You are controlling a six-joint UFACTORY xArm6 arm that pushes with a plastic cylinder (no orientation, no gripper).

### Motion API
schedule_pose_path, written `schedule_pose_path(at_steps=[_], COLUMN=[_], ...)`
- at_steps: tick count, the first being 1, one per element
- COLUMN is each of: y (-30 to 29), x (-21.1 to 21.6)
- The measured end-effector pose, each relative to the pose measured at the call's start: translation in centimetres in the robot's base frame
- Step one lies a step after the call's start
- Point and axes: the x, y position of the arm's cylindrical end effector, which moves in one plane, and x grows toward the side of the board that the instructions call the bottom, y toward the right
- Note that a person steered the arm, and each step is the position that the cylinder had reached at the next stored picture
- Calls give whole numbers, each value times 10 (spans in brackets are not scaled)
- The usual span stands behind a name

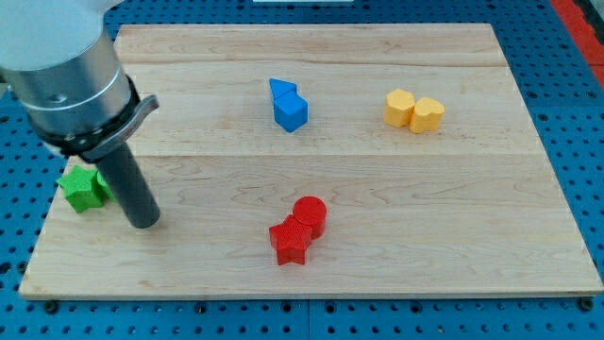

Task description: Slide the green circle close to the blue blocks

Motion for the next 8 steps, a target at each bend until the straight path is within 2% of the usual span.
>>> schedule_pose_path(at_steps=[1, 2, 3, 5, 7, 8], y=[-82, -121, -74, 38, 81, 76], x=[15, -2, -32, -52, -98, -79])
